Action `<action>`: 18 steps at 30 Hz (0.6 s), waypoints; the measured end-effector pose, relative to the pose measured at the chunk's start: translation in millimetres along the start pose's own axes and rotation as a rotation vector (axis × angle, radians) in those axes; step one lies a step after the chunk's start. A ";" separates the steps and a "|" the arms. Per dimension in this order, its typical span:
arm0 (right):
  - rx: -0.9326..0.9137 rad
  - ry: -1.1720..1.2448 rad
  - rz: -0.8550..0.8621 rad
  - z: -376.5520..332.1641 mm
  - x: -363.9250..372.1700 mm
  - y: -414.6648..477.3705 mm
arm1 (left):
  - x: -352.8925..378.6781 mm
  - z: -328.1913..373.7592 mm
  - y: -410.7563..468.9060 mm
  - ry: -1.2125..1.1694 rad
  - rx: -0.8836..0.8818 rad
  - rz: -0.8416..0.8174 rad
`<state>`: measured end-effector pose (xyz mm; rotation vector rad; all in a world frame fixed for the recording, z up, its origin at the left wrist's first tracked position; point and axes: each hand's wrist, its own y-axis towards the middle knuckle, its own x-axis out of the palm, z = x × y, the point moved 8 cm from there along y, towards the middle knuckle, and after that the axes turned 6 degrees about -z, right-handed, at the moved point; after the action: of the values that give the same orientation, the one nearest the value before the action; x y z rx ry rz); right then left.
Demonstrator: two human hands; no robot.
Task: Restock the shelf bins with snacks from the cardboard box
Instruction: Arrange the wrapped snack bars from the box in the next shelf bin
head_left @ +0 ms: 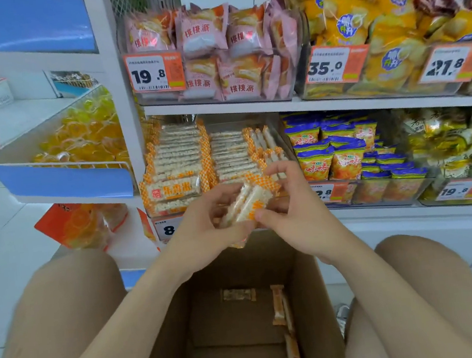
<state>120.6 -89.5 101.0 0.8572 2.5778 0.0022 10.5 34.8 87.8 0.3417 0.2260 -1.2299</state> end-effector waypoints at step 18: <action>-0.232 -0.603 0.070 -10.0 -12.5 54.7 | -68.3 50.7 55.2 0.682 0.207 0.215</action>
<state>157.0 -51.1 122.1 0.7228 1.9411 0.0544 40.1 92.1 166.1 0.9405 0.6311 -0.8897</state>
